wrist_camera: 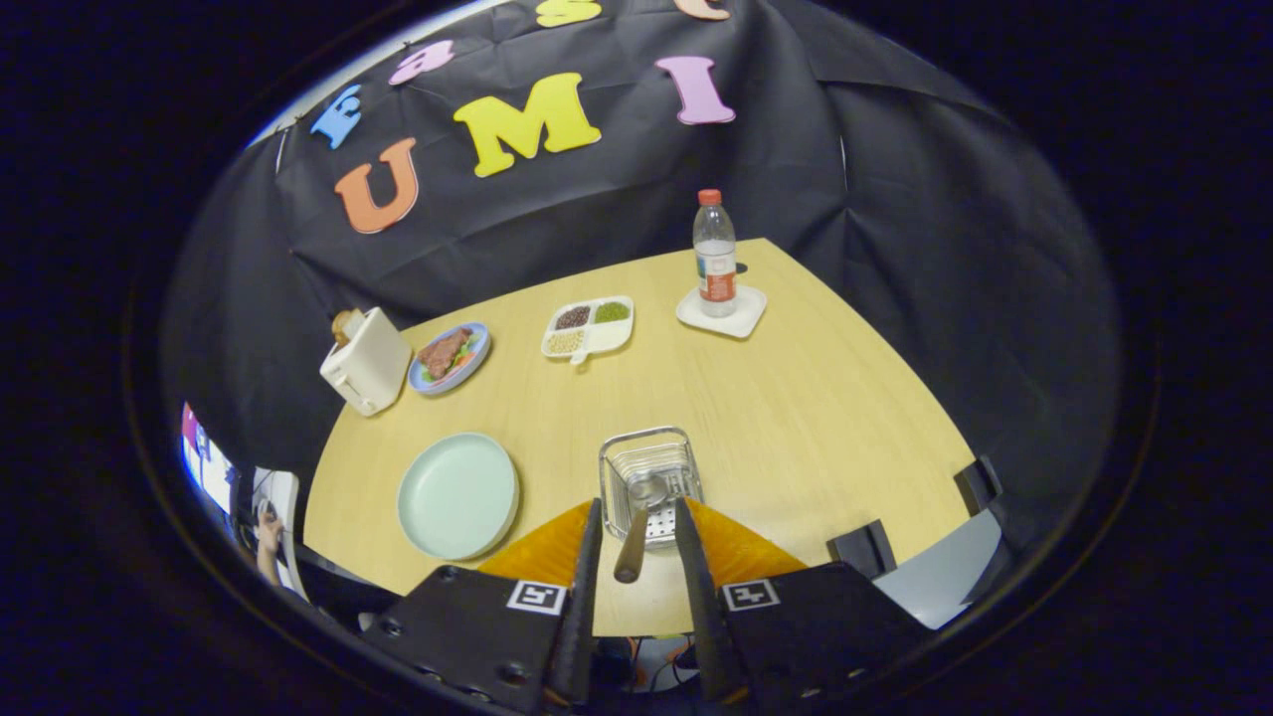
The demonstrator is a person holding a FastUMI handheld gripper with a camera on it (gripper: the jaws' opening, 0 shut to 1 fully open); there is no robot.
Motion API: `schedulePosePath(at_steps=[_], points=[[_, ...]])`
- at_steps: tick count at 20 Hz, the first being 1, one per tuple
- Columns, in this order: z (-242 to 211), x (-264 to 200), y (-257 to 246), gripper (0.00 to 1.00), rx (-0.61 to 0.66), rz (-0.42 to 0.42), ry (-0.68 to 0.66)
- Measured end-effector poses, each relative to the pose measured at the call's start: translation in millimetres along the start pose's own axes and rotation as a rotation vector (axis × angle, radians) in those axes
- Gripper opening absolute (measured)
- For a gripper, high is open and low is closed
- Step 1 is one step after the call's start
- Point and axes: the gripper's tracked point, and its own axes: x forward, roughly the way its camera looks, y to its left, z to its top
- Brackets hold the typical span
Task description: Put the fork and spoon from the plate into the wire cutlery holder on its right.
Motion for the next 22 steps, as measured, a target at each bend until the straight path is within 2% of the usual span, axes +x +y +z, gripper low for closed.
schedulePosePath(at_steps=[1,2,9,14,22], points=[[2,-4,3,0.44,-0.005,-0.002,-0.014],[3,-8,6,0.51,-0.007,-0.004,-0.026],[16,-38,42,0.7,-0.024,0.005,-0.144],[23,-62,71,0.97,-0.065,-0.007,-0.298],[24,-93,106,0.96,-0.099,-0.03,-0.517]])
